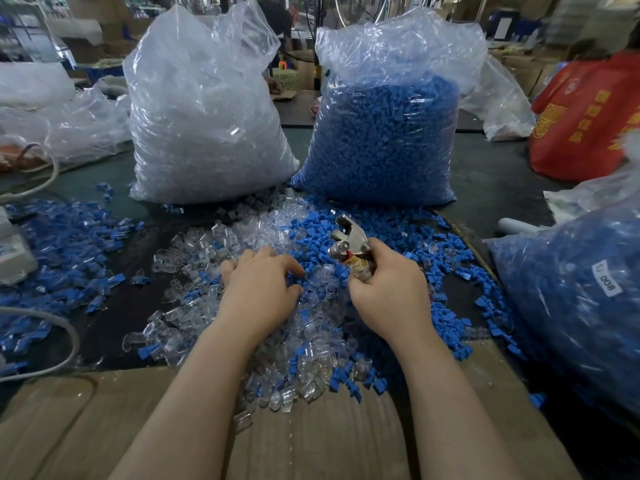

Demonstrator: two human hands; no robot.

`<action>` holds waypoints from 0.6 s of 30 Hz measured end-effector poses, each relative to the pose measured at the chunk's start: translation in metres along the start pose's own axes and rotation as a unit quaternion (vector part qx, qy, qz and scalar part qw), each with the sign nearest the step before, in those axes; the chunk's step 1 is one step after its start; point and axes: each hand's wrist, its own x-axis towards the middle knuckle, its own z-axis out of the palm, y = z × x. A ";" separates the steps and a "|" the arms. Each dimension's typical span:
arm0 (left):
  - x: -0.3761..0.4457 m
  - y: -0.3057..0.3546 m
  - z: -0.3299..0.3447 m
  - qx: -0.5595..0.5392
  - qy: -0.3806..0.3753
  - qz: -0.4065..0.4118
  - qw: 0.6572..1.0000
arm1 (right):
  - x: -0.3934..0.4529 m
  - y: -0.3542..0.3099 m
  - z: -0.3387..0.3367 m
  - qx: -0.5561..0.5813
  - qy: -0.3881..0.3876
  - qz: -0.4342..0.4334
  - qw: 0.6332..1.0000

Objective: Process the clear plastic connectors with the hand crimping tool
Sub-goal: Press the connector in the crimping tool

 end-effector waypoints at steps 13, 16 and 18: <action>-0.004 0.002 -0.015 -0.425 0.017 -0.066 0.903 | 0.004 0.002 0.003 0.068 -0.002 0.004 0.998; -0.005 0.004 -0.022 -0.506 -0.008 -0.052 0.861 | 0.005 -0.002 0.002 0.120 -0.004 0.007 0.993; -0.005 0.006 -0.024 -0.520 -0.016 -0.042 0.853 | 0.006 -0.004 0.001 0.152 -0.016 0.011 0.988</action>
